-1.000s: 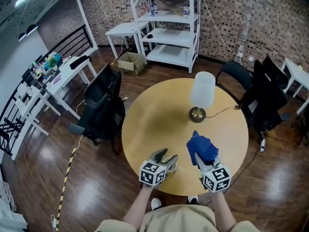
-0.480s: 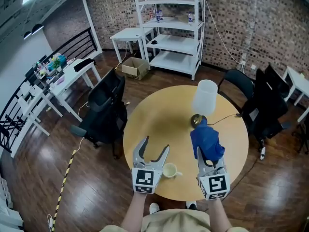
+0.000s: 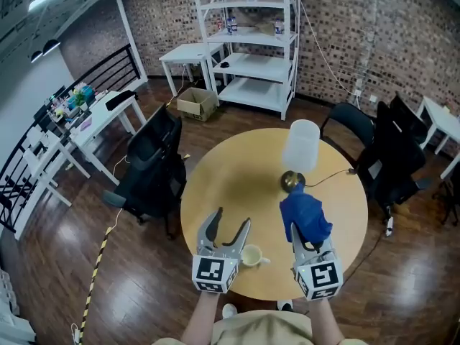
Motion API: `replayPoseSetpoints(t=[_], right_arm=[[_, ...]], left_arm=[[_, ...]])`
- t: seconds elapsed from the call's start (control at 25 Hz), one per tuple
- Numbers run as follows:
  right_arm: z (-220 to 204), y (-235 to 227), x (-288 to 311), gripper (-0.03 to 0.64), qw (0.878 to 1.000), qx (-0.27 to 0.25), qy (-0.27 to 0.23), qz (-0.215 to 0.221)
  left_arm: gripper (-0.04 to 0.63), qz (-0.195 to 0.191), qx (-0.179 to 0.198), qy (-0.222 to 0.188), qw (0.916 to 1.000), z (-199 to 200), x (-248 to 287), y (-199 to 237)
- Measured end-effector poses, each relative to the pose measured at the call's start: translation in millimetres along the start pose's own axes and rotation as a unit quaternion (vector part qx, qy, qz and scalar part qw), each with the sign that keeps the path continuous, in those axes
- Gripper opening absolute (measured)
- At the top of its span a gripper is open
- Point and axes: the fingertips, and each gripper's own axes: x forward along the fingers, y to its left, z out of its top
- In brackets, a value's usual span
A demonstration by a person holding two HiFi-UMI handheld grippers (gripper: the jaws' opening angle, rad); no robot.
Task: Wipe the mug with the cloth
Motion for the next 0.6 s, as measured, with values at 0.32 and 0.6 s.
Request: replayPoseSetpoints(t=[0.32,0.6], right_arm=[[-6.9,2.2,5.4,0.061,1.0,0.003,0.01,0.002],[-10.2,6.1,13.6,0.061,1.0,0.006,0.011,0.009]], left_arm=[[0.261,0.009,-0.005,-0.008,0.9999,7.1,-3.6,10.3],[0.252,0.005,0.004,0.0,1.0,0.3,-2.7,11.7]])
